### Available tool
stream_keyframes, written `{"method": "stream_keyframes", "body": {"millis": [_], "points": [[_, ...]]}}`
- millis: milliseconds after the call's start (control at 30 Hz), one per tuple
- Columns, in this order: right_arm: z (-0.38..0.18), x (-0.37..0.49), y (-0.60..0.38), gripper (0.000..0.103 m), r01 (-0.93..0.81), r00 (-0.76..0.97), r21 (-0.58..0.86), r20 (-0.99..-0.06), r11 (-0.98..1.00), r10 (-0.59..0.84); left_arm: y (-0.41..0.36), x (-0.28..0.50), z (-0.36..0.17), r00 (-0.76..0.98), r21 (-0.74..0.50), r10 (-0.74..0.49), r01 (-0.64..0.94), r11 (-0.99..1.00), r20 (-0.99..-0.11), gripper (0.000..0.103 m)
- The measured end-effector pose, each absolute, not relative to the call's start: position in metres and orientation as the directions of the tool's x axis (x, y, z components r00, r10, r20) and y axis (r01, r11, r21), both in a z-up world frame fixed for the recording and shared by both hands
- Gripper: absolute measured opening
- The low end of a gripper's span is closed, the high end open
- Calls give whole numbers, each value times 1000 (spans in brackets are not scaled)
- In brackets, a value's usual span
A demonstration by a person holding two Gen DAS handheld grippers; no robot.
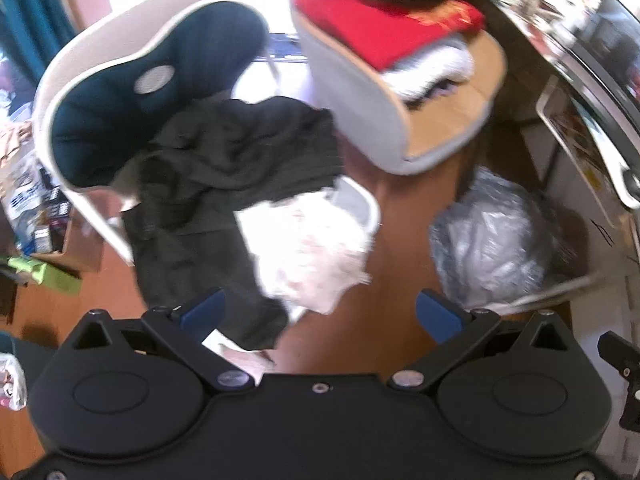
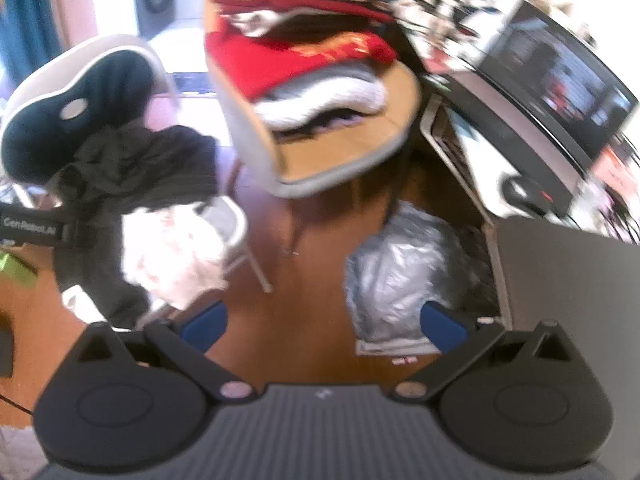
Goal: Fold clothes
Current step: 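Move both grippers toward the black jeans draped on the white chair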
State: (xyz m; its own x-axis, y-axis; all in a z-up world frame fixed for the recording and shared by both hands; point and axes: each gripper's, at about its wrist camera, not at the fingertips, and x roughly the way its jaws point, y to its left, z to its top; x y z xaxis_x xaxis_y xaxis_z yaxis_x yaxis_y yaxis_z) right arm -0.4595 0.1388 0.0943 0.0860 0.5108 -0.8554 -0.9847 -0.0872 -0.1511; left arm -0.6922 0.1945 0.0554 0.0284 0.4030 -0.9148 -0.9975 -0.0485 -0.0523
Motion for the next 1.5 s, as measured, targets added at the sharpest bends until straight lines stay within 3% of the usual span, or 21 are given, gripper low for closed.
{"method": "stream_keyframes", "body": {"millis": [300, 600, 1500], "points": [[90, -565, 167, 102, -962, -5, -135, -858, -236, 514, 191, -785, 55, -39, -41, 401, -981, -188, -915, 103], [92, -614, 181, 102, -930, -60, -145, -847, -338, 528, 180, -827, 52, -76, -38, 377, -957, -286, -923, 103], [73, -603, 258, 102, -907, -160, -75, -851, -415, 501, 194, -815, 42, -146, -1, 264, -873, -487, -953, 103]]}}
